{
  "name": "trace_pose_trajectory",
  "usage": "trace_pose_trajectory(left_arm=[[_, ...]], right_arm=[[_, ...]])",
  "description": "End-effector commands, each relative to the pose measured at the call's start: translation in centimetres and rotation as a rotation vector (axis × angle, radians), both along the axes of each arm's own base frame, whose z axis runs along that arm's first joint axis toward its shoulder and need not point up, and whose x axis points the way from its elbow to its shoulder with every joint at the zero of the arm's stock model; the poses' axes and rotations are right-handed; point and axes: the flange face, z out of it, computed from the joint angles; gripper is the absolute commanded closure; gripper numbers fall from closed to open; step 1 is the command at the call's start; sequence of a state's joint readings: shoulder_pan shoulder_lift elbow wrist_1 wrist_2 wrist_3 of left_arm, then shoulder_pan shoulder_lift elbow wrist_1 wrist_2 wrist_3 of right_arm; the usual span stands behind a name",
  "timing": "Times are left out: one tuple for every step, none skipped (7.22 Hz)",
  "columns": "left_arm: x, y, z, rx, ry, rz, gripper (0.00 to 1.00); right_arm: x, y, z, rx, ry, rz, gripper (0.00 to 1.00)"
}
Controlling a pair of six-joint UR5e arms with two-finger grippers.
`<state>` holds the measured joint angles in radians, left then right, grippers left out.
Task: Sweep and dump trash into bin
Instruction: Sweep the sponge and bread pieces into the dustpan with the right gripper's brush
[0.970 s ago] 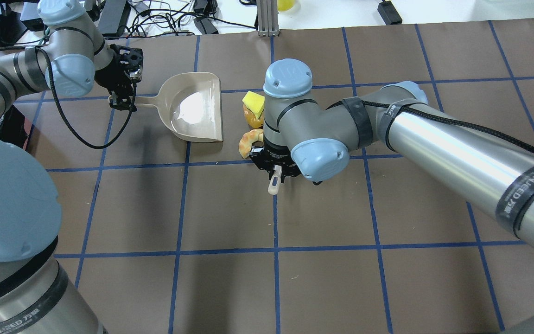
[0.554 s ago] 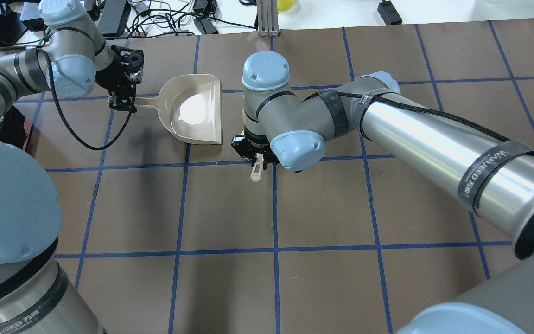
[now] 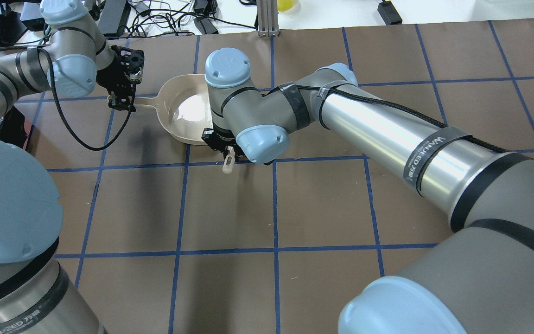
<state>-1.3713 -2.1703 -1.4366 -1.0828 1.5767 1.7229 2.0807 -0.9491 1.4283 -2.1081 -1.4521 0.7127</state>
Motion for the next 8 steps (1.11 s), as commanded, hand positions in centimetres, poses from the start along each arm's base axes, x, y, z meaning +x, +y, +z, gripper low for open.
trace_pose_trajectory(left_arm=[[0.0, 0.0, 0.0, -0.002, -0.001, -0.001, 0.95], [0.0, -0.1, 0.0, -0.003, -0.001, -0.001, 0.95], [0.0, -0.1, 0.0, -0.003, -0.001, -0.001, 0.95], [0.0, -0.1, 0.1, -0.005, 0.0, -0.001, 0.95], [0.0, -0.1, 0.0, -0.005, 0.0, -0.001, 0.95], [0.0, -0.1, 0.0, -0.004, 0.001, -0.003, 0.95], [0.1, -0.1, 0.0, -0.005, 0.0, -0.003, 0.95], [0.4, -0.1, 0.0, -0.008, 0.007, -0.012, 0.95]], right_arm=[[4.9, 0.3, -0.1, -0.027, -0.02, 0.03, 1.0], [6.4, 0.4, 0.5, -0.037, -0.043, 0.045, 1.0], [7.7, 0.7, 0.1, -0.031, -0.061, 0.063, 1.0], [7.9, 0.7, 0.3, -0.036, -0.064, 0.074, 1.0], [7.1, 0.7, 1.6, -0.026, -0.05, 0.066, 1.0], [6.2, 1.5, 4.5, -0.005, -0.026, 0.062, 1.0], [5.1, 2.3, 7.1, 0.018, -0.008, 0.052, 1.0], [4.2, 3.2, 9.4, 0.025, -0.005, 0.043, 1.0]])
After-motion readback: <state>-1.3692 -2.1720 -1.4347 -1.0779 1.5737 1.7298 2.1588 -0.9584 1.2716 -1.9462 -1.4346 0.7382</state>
